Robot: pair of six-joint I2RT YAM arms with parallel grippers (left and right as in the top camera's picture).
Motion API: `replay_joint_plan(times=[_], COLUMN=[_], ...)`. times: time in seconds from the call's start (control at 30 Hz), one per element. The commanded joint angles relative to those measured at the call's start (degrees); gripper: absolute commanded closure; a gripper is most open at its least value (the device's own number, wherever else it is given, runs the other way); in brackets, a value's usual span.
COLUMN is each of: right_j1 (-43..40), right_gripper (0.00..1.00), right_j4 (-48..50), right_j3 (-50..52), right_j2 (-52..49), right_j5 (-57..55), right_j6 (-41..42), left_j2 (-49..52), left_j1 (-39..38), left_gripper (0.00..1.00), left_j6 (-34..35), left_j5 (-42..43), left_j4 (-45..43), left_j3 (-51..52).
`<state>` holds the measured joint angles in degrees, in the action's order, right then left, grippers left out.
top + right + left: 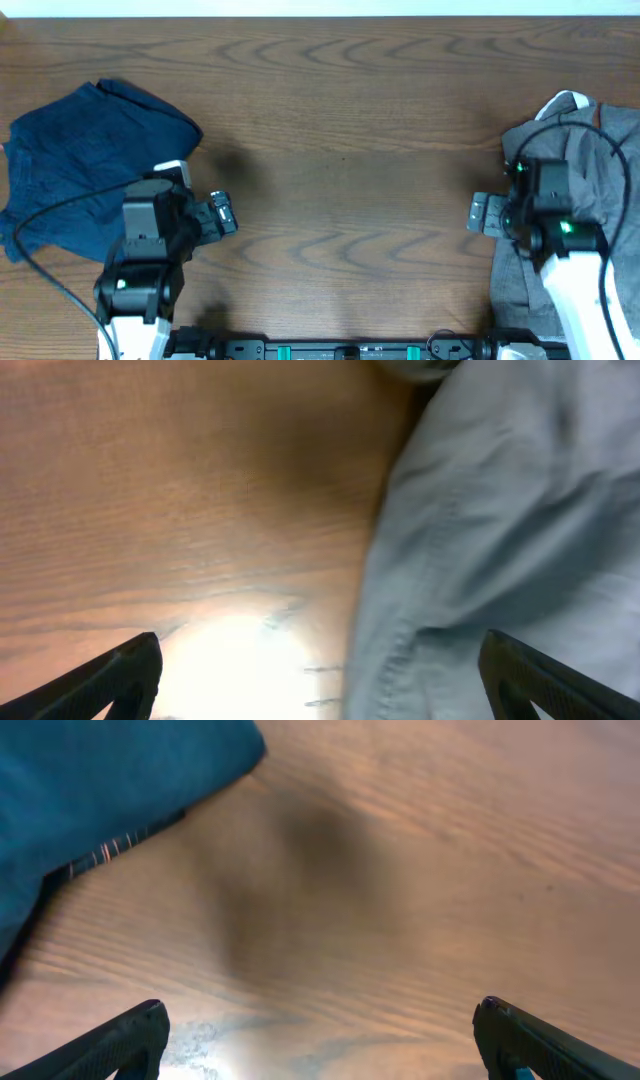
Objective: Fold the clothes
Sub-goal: 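Grasp the grey shorts with the right gripper and drag them toward center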
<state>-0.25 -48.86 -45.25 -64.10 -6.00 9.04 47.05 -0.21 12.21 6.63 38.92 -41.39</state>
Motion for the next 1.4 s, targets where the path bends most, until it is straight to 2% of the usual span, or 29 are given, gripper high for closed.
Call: replay_joint_plan(times=[0.0,0.13,0.2,0.37,0.53,0.73,0.77,0.8,0.87,0.97,1.07,1.13,1.3,1.37], right_j1=[-0.9,-3.1,-4.4,-5.4,-5.4,-5.4,-5.4,-5.4,-5.3,-4.9,-3.5,-2.0,5.2,8.4], right_gripper=[0.02,0.05,0.07,0.18,0.41,0.82,0.93,0.99,0.99,0.99,0.99,0.99,0.98,0.92], right_j4=[-1.6,-5.8,-5.5,-3.7,-1.9,-1.0,-0.8,-0.2,2.4,9.9,21.6,32.1,58.6,63.5], right_j3=[-0.7,-0.7,-0.7,-0.6,-0.6,-0.6,-0.6,-0.6,-0.6,-0.6,-0.7,-0.7,-0.7,-0.7], right_j2=[-5.4,-12.7,-16.8,-24.6,-29.7,-32.2,-32.2,-32.2,-32.2,-32.1,-32.1,-32.1,-32.1,-32.1], right_j5=[1.2,-12.5,-13.5,-13.0,-13.1,-12.3,-11.7,-10.1,-3.6,12.9,29.9,38.2,42.3,42.2], right_j6=[3.3,18.8,19.8,19.9,19.9,19.9,19.8,19.8,17.1,9.5,9.3,12.4,22.1,22.0], left_j2=[1.9,3.0,3.2,3.2,3.2,3.2,3.2,3.2,3.2,3.2,3.2,3.5,4.7,5.3], left_j1=[0.3,0.3,0.3,0.3,0.3,0.3,0.3,0.3,0.3,0.3,0.3,0.3,0.3,0.3], left_gripper=[0.02,0.02,0.02,0.02,0.02,0.02,0.02,0.02,0.02,0.02,0.02,0.02,0.02,0.02], left_j6=[0.5,0.5,0.5,0.5,0.5,0.5,0.5,0.5,0.5,0.5,0.5,0.5,0.5,0.5], left_j5=[0.4,0.4,0.4,0.4,0.4,0.4,0.4,0.4,0.4,0.4,0.4,0.4,0.4,0.4], left_j4=[0.3,0.3,0.3,0.3,0.3,0.2,0.2,0.1,-0.4,-2.6,-6.4,-8.8,-12.1,-12.3], left_j3=[-1.2,-1.2,-1.2,-1.2,-1.2,-1.2,-1.2,-1.2,-1.2,-1.2,-1.2,-1.2,-1.2,-1.2])
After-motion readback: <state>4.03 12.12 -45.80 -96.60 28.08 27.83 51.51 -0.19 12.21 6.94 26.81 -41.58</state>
